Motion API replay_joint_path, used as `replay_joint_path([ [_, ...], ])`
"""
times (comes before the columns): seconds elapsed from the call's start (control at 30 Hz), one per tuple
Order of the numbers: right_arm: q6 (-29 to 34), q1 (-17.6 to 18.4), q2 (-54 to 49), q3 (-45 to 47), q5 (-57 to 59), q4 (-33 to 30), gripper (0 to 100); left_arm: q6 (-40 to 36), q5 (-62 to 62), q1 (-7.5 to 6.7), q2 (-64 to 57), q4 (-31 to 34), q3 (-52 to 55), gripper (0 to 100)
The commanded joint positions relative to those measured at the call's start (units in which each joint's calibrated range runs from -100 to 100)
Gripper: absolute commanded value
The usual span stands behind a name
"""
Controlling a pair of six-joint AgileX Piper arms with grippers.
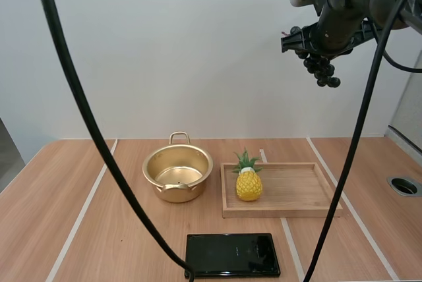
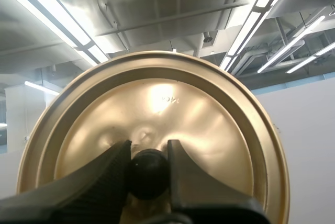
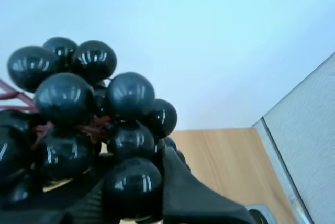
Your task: Open the pot, put the grape inside, and close it
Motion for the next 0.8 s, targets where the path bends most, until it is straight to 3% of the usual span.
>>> replay_joint_path([
  [0.0,-3.72,-0.09,-1.41,-0.43,-1.77,1.89,0,-0.18,-1.70,0.10,-0.66,0.07,-0.39,0],
  [0.13,-11.36,0.52,-1.39,-0.43,-1.46,8.35,0,-0.18,-1.70,0.10,-1.09,0.07,-0.39,0],
  [0.37,-30.18,2.97,-1.39,-0.43,4.35,29.48,0,-0.18,1.01,0.10,-1.34,0.07,-0.39,0],
  [0.47,-34.31,4.52,-1.39,-0.43,8.05,35.86,0,-0.18,2.77,0.10,-1.34,0.07,-0.39,0],
  [0.77,-38.36,9.71,-0.96,-0.43,10.34,39.00,0,0.63,4.23,0.10,-1.46,0.07,-0.39,0],
])
